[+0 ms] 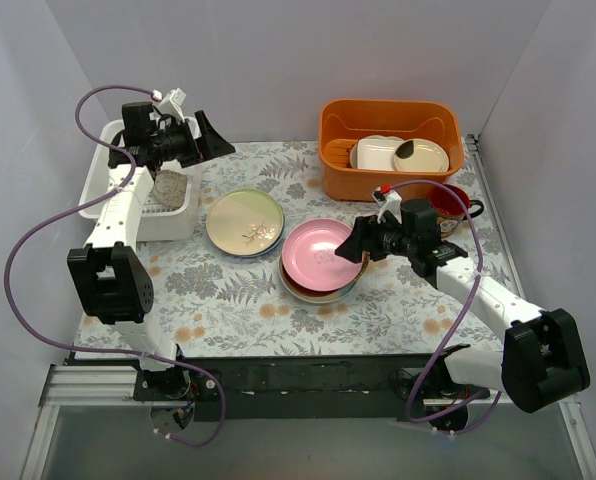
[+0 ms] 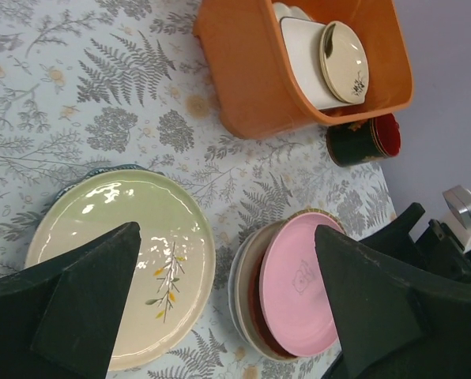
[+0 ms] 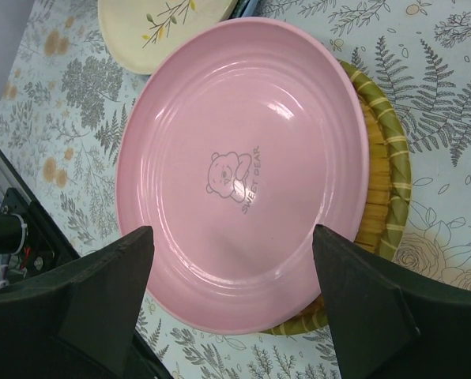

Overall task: Place the plates into the plastic bin on the countertop
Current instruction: Pick up the plate at the center of the board.

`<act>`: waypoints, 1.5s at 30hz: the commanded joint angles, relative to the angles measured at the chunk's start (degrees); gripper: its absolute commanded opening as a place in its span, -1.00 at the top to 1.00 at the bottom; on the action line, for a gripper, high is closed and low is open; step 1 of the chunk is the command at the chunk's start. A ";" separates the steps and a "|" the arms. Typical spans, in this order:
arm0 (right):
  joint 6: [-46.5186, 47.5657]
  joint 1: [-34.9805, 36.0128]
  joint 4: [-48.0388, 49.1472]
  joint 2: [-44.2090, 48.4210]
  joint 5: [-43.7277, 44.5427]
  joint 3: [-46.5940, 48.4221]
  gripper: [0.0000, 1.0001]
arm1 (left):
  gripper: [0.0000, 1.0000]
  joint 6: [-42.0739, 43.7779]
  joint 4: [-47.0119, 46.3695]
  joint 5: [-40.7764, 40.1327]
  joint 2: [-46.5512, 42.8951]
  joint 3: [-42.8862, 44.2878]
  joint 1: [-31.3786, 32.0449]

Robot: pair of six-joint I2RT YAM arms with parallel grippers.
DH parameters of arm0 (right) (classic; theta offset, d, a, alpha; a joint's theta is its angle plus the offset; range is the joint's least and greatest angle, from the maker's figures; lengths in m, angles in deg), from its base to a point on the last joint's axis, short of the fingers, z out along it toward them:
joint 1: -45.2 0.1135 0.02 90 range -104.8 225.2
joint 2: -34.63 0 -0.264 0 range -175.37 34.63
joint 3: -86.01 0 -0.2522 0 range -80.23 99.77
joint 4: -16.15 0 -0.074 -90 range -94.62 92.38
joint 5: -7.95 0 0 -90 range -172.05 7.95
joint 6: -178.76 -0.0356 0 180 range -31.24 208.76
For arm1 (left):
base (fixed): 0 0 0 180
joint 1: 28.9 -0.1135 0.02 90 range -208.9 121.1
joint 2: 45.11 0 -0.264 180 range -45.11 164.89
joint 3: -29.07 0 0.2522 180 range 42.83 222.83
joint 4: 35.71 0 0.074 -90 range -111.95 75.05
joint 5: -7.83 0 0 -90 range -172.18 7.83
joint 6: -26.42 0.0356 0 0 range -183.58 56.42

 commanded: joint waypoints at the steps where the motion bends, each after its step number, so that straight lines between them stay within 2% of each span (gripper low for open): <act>1: -0.53 -0.13 1.58 1.66 0.71 -0.21 -0.77 | -0.82 2.48 0.99 4.98 -1.31 -1.48 1.40; 12: -0.01 -0.39 -0.44 1.40 3.08 1.02 -0.76 | -0.72 3.36 3.46 2.70 -0.25 -6.40 7.29; 30: 0.52 -1.36 -3.86 3.95 3.08 1.54 -0.75 | -0.61 2.04 -0.59 0.85 -2.19 -19.59 15.38; 38: 1.49 -2.33 -6.15 4.12 4.40 2.16 -0.71 | -0.54 3.54 2.93 0.41 -2.54 -20.73 17.40; 45: 2.19 -2.59 -7.03 3.33 4.49 2.34 -0.59 | -0.46 1.70 1.00 0.06 -3.51 -24.86 19.86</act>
